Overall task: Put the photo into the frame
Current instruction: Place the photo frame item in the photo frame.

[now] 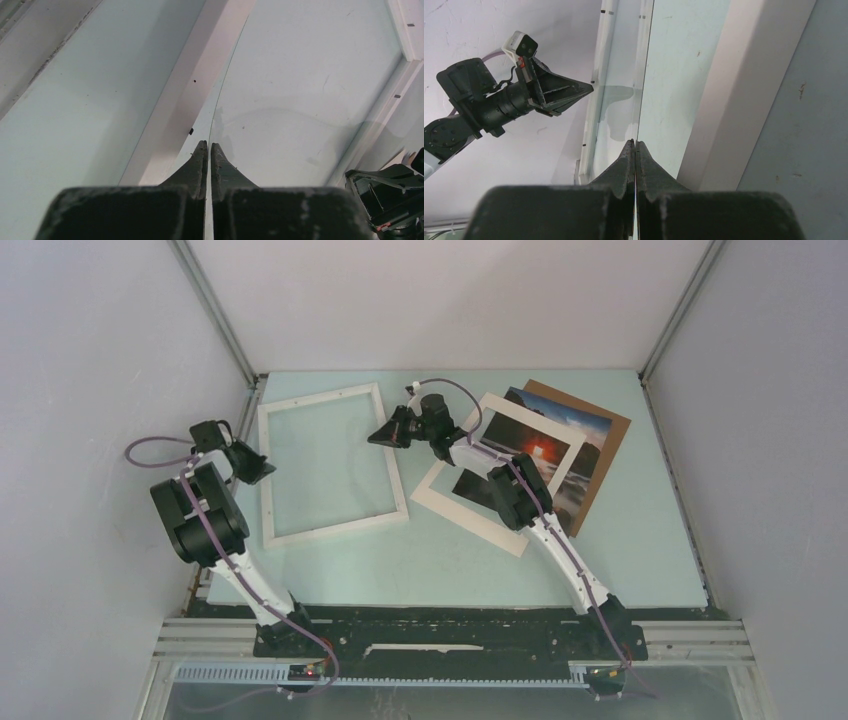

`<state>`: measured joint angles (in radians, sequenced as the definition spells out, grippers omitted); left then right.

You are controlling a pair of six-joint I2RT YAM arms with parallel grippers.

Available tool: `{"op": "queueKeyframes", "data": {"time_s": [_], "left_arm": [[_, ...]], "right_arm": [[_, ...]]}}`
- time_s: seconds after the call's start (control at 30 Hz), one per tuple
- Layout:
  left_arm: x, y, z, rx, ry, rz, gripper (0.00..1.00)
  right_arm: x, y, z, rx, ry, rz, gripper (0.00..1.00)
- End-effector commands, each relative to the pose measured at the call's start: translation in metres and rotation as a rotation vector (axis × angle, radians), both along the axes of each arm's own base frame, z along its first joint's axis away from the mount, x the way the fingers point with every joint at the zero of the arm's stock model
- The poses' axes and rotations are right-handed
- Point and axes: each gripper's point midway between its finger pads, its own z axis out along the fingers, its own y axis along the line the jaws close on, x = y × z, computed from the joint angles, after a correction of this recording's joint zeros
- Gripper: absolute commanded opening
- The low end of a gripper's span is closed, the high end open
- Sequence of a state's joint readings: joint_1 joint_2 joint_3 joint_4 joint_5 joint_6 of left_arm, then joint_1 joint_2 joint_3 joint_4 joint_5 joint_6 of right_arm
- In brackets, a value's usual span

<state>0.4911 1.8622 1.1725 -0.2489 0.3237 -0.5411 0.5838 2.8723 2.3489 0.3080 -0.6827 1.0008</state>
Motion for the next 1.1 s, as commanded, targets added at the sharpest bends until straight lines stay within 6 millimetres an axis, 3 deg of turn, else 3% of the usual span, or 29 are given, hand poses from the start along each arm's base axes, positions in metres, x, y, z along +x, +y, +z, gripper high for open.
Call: {"op": "queueKeyframes", "data": {"time_s": [0.0,0.77,1.07], "left_arm": [[-0.002,0.008,-0.003,0.011,0.01,0.007,0.0],[-0.006,0.023,-0.007,0.051,0.052,0.014,0.0],[0.006,0.028,0.007,0.053,0.008,0.004,0.0]], "right_arm": [[0.0,0.003,0.036,0.03,-0.058,0.003,0.0],[-0.007,0.007,0.03,0.021,-0.053,0.013,0.0],[-0.006,0.002,0.027,0.026,-0.028,0.005,0.02]]}}
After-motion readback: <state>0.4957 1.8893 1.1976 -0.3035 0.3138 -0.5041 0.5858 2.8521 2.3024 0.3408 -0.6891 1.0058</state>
